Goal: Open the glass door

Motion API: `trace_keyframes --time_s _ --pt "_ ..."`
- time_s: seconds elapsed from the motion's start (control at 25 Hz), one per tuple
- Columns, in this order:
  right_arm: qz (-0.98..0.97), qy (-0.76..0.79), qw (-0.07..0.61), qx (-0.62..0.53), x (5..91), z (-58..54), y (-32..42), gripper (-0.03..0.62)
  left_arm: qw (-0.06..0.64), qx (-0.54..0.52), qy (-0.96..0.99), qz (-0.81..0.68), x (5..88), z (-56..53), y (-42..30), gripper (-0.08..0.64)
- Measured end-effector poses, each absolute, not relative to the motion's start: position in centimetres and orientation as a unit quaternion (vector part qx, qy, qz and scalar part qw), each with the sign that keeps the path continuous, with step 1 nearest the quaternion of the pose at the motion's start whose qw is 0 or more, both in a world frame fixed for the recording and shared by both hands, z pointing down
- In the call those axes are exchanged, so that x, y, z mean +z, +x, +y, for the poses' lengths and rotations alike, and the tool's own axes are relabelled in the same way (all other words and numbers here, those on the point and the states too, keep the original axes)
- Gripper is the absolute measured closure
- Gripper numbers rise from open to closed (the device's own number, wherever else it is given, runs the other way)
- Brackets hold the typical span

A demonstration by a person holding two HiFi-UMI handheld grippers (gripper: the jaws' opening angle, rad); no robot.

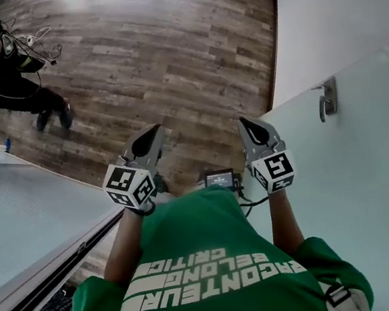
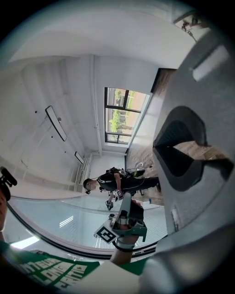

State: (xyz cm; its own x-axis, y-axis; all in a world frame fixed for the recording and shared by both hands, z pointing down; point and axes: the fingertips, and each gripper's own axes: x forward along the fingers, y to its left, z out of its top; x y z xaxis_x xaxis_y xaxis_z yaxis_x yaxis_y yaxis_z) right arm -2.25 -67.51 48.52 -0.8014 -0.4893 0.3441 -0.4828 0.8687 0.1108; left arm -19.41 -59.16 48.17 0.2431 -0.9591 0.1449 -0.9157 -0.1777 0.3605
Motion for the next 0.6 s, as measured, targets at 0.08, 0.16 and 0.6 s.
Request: trace_keyframes --time_s 0.08,0.16,0.6 --pt "-0.952 0.247 0.183 -0.008 48.7 -67.0 -2.9 0.598 0.19 -0.059 0.759 -0.62 48.4 -58.7 -20.0 0.543" --pt "-0.954 0.238 0.182 -0.006 49.0 -66.5 -3.5 0.598 0.193 -0.062 0.754 -0.625 48.6 -58.3 -20.4 0.543" --pt "-0.969 0.158 0.191 -0.013 50.5 -63.0 -9.2 0.598 0.2 -0.064 0.738 -0.642 49.5 -56.2 -22.7 0.543"
